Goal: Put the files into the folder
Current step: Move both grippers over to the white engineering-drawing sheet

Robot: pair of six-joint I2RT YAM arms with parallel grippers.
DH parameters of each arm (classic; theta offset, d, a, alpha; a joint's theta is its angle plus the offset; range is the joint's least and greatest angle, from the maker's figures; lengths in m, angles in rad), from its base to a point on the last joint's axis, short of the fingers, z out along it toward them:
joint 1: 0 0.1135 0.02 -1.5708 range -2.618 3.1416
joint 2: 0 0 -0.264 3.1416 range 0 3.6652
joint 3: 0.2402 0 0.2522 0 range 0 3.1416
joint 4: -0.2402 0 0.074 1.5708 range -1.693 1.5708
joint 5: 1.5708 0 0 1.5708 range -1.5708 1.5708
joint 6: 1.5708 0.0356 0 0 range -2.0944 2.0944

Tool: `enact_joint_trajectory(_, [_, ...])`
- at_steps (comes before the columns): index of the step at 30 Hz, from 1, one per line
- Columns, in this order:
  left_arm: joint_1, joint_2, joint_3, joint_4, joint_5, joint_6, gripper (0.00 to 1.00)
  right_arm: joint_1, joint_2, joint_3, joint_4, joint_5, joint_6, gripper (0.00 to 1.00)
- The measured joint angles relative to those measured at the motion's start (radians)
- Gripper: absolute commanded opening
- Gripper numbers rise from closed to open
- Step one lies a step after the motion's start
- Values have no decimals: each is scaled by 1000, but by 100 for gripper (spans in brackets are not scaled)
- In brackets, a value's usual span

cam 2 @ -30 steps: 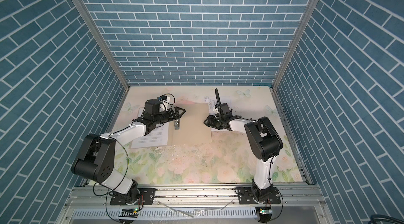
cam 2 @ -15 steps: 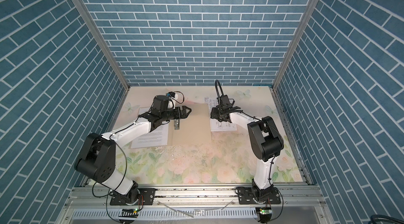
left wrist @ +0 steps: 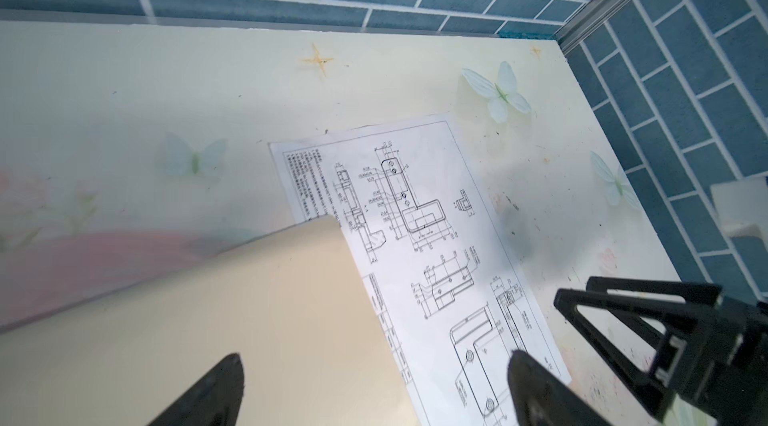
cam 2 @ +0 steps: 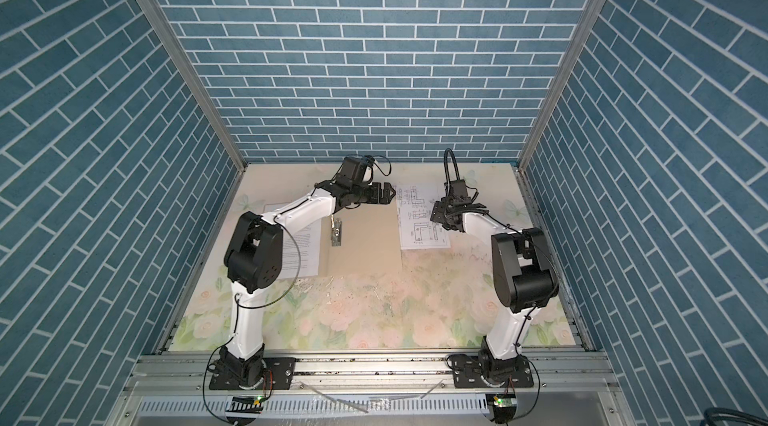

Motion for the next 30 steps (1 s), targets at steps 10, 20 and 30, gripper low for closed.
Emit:
enact_joint_trajectory(10, [-6, 402, 591, -240, 11, 39, 100, -58, 9, -19, 69, -75, -2, 75])
enact_joint_trajectory(20, [-6, 521, 731, -350, 11, 36, 100, -77, 24, -51, 112, -150, 2, 75])
enact_joint_trajectory(30, [-6, 536, 728, -336, 38, 10, 100, -80, 42, -71, 117, -203, 19, 72])
